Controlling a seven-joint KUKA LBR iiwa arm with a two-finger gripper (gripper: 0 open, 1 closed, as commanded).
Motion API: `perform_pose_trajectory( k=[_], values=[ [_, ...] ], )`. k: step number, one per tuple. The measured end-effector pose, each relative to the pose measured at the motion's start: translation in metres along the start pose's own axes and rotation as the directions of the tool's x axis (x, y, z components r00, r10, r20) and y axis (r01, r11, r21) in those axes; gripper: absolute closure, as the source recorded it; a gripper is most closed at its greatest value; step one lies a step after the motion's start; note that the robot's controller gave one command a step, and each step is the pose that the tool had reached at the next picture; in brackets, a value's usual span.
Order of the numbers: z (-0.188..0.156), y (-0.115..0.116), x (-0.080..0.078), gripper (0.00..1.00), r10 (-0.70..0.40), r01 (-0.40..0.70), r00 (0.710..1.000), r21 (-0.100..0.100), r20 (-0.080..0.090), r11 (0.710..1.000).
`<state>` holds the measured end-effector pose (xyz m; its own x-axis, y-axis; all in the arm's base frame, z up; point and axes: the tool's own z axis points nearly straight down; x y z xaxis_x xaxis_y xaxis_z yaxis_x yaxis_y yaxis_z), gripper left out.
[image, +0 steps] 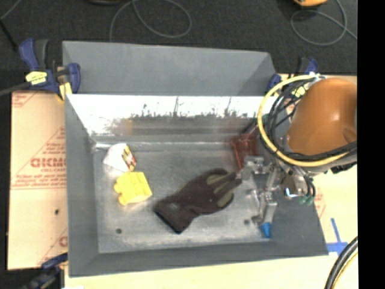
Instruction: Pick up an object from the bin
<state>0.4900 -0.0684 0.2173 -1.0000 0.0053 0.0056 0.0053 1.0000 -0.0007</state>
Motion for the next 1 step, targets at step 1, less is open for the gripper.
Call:
perform_pose_trajectory(
  k=[1],
  values=[
    [-0.0045, 0.0002, -0.0015, 0.0, -0.003, 0.003, 1.0, 0.001, 0.009, 1.0]
  ],
)
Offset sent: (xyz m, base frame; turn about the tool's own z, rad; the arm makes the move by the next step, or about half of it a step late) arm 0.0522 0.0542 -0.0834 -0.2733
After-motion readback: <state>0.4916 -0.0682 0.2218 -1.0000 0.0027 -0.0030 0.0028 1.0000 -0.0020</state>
